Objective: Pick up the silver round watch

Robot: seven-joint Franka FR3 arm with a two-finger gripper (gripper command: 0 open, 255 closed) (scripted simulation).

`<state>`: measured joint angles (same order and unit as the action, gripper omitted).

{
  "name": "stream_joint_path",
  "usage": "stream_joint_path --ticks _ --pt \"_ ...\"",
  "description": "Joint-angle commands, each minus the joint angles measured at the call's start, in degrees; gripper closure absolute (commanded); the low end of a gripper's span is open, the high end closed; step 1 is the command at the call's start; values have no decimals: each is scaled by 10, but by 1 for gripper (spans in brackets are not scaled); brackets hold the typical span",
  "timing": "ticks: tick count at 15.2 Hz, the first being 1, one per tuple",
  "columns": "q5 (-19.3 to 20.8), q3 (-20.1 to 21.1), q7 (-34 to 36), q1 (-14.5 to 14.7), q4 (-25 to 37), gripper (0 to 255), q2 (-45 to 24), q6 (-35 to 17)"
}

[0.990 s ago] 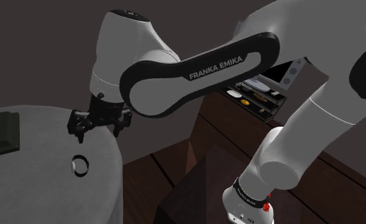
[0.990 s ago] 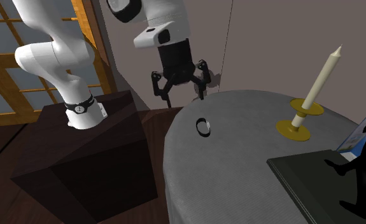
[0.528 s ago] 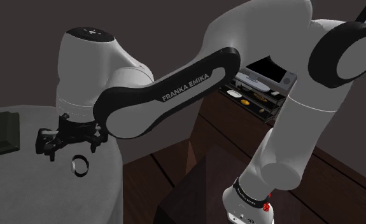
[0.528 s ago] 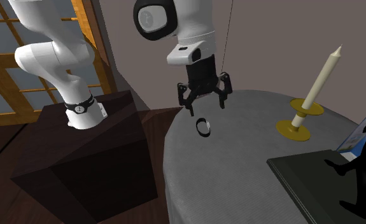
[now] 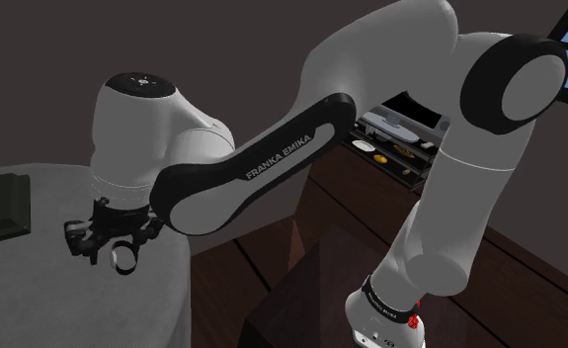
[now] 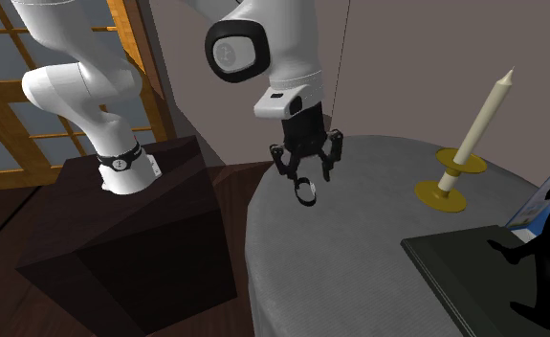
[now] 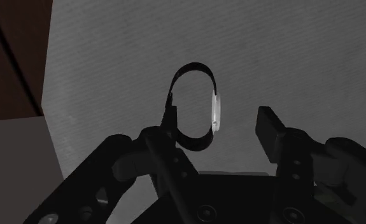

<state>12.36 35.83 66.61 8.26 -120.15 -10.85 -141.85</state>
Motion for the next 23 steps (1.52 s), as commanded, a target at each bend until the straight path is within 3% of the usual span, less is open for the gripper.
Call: stream_joint_path --ticks 1,9,23 --pt "1 0 1 0 -1 255 -1 -2" --pt "2 0 1 1 0 255 -2 -1" --pt "-62 15 -44 -14 50 255 58 94"
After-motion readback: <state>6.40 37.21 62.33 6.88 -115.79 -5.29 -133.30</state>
